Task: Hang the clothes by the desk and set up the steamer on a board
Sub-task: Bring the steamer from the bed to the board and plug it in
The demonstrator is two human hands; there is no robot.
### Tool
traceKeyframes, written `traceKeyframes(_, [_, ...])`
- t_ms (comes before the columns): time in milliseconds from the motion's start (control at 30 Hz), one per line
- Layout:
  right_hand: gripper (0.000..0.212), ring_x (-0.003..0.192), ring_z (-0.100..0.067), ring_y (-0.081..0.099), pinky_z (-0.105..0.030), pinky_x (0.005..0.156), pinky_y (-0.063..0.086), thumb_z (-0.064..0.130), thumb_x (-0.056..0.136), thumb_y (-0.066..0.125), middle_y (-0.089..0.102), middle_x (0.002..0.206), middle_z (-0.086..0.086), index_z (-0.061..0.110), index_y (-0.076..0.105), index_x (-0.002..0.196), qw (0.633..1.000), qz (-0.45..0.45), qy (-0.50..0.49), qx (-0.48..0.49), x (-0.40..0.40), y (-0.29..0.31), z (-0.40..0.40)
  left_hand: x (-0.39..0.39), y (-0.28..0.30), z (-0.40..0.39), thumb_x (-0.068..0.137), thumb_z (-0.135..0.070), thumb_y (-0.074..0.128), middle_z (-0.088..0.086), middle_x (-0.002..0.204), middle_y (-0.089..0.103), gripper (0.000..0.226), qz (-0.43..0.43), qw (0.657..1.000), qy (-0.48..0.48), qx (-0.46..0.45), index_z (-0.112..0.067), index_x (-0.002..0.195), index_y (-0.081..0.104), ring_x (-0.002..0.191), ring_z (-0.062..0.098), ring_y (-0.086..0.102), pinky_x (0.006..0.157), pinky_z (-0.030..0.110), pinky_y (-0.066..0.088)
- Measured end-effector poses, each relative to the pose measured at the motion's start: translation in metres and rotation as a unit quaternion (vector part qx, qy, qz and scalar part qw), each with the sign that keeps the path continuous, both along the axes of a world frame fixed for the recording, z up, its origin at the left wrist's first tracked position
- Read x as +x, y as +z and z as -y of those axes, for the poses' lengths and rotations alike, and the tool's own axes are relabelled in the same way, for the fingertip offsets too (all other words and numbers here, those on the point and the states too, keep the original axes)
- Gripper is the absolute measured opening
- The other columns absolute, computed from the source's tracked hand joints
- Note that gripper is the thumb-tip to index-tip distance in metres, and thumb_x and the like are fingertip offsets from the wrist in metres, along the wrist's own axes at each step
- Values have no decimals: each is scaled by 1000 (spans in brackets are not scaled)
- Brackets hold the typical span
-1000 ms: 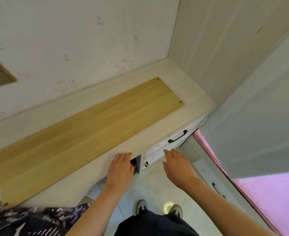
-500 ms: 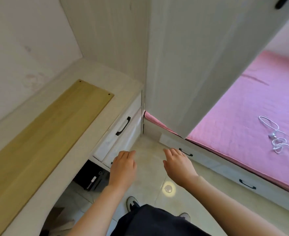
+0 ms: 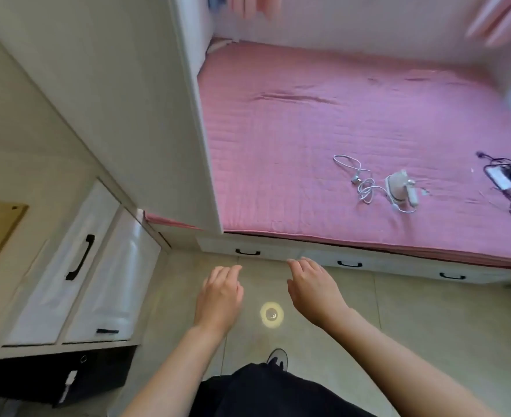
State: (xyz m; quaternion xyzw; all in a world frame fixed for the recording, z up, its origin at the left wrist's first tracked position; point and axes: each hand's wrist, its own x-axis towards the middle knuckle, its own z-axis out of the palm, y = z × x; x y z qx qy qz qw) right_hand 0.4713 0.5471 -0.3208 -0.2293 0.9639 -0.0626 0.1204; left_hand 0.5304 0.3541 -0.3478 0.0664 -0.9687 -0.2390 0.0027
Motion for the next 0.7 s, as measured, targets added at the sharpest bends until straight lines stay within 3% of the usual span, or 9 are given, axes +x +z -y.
traceKeyframes(200, [29,107,-31,55,-37,98,44,14,87,48,63,104,-11,6,56,113,997,-6,-73,-1,-24,-7,-82,-46,-8,-81,87,-10,57,-1,102,66,35,17,997,-74,1,-11,122,60,106,19,57,87,32,47])
traceKeyframes(333, [28,104,-32,61,-37,95,49,12,81,59,67,96,-12,3,61,108,991,-34,-126,-10,-37,-10,-124,-75,-5,-118,82,-9,61,0,105,67,38,17,992,-122,-12,-10,120,62,105,20,59,88,33,50])
traceKeyframes(500, [38,111,-33,59,-40,98,46,17,84,62,68,104,-14,0,59,118,985,-28,-167,-11,-60,-13,-165,-112,1,-152,77,-10,68,-1,106,67,44,4,983,-180,-35,-10,120,63,103,18,61,88,30,51])
traceKeyframes(700, [47,102,-33,66,-41,84,56,19,67,80,71,97,-10,1,66,109,979,-34,-201,3,-106,-19,-203,-177,-5,-191,75,-7,68,1,116,65,49,1,973,-227,-44,-8,123,60,111,19,60,96,31,49])
